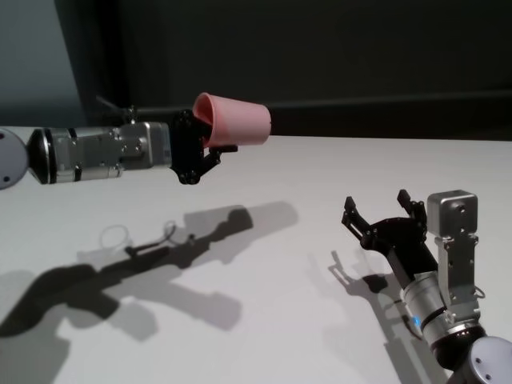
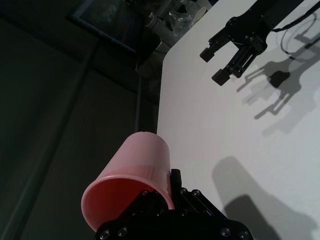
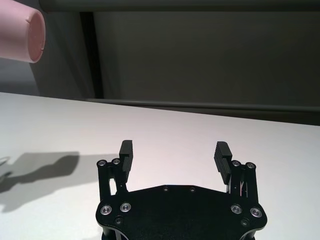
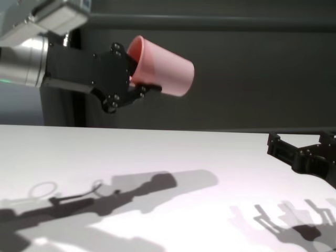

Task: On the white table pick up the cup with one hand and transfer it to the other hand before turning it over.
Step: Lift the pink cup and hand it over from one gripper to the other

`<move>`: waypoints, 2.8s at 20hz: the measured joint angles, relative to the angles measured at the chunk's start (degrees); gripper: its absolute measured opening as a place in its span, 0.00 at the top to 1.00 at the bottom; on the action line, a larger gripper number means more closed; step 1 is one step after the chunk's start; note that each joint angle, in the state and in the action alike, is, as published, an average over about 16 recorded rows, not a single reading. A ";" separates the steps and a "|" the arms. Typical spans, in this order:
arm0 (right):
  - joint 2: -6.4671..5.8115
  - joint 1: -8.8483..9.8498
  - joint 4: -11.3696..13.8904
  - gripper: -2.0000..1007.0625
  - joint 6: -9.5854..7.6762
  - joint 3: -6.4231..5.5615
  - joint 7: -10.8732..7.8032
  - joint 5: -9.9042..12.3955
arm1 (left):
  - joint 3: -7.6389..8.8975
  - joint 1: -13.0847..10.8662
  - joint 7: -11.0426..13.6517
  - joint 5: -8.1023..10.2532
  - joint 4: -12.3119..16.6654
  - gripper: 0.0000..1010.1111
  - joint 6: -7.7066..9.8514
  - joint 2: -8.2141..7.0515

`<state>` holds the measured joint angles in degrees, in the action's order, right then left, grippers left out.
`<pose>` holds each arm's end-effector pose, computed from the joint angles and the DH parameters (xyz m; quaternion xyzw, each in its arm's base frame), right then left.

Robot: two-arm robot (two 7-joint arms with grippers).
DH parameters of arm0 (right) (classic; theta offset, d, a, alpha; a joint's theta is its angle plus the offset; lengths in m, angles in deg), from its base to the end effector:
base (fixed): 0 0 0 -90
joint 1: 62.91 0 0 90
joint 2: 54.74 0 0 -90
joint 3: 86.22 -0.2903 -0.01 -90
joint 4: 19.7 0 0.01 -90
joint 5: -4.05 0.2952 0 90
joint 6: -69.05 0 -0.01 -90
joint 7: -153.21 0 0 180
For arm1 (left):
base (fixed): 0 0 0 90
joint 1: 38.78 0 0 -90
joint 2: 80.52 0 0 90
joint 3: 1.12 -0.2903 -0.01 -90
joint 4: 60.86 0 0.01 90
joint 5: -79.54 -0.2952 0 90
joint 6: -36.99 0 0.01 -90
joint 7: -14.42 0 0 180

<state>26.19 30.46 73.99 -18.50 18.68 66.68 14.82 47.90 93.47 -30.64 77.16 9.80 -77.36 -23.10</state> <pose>0.2871 0.0358 -0.3069 0.0184 0.0179 -0.6311 0.7753 0.4597 0.0503 -0.1748 0.2421 -0.3947 0.1086 0.8797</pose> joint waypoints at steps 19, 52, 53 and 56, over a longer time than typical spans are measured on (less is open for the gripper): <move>0.00 0.00 0.00 0.01 0.00 0.00 0.00 0.00 | 5.69 -4.54 4.60 19.65 -2.34 0.96 0.78 6.33; 0.00 0.00 0.00 0.00 0.00 0.00 -0.02 0.00 | 4.17 0.71 6.93 20.35 -5.83 0.96 0.53 7.64; 0.02 -0.03 -0.02 0.00 0.00 0.00 -0.13 0.02 | 4.17 0.71 6.96 20.34 -5.83 0.96 0.49 7.64; 0.23 -0.23 -0.19 0.00 0.01 0.02 -0.76 0.32 | 4.17 0.73 7.04 20.33 -5.81 0.96 0.37 7.62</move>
<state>26.42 30.23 73.80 -18.49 18.69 65.92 15.13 52.07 94.20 -23.60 97.48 3.99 -77.00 -15.48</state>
